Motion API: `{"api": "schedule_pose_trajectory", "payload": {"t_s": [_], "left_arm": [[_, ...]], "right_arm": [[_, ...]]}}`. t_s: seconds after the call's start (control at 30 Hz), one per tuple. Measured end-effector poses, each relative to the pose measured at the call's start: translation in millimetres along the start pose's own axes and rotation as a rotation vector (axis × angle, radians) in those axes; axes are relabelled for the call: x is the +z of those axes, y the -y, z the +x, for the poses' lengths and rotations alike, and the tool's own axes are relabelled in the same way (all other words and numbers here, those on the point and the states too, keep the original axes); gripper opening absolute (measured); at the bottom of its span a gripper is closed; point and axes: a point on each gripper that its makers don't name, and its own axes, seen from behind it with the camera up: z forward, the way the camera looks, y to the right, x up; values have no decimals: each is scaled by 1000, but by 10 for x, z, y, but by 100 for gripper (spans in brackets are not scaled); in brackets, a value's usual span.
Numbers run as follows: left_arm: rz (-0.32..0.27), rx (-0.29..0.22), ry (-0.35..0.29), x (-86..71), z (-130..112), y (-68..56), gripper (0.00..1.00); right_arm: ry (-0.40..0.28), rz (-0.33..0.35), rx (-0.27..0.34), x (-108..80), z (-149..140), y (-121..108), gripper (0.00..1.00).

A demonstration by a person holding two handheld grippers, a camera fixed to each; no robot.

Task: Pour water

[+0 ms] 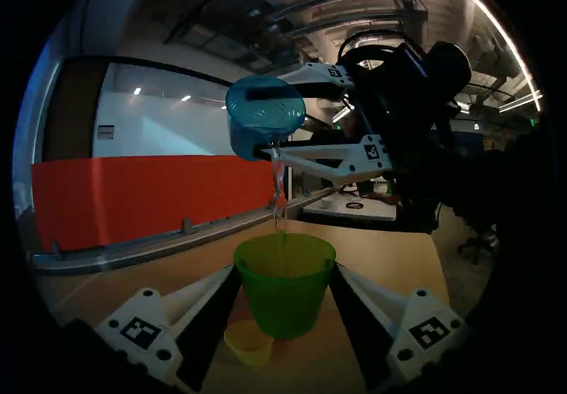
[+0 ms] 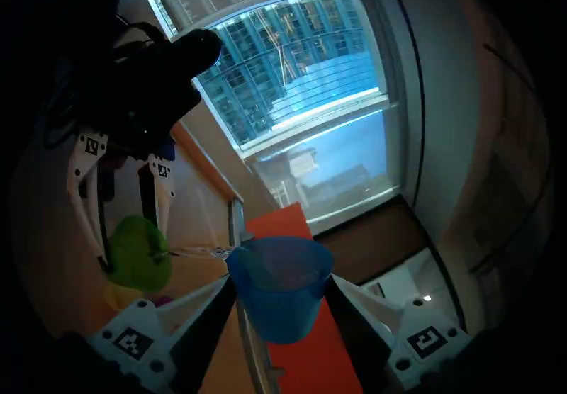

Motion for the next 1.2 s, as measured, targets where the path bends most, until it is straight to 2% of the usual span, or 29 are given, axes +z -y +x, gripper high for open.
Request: {"api": "schedule_pose_trajectory", "payload": {"t_s": [1.2], "left_arm": [[-9,7,4,57,24,15,85]], "right_arm": [[2,-23,-143,67,-79,-99,87]]}}
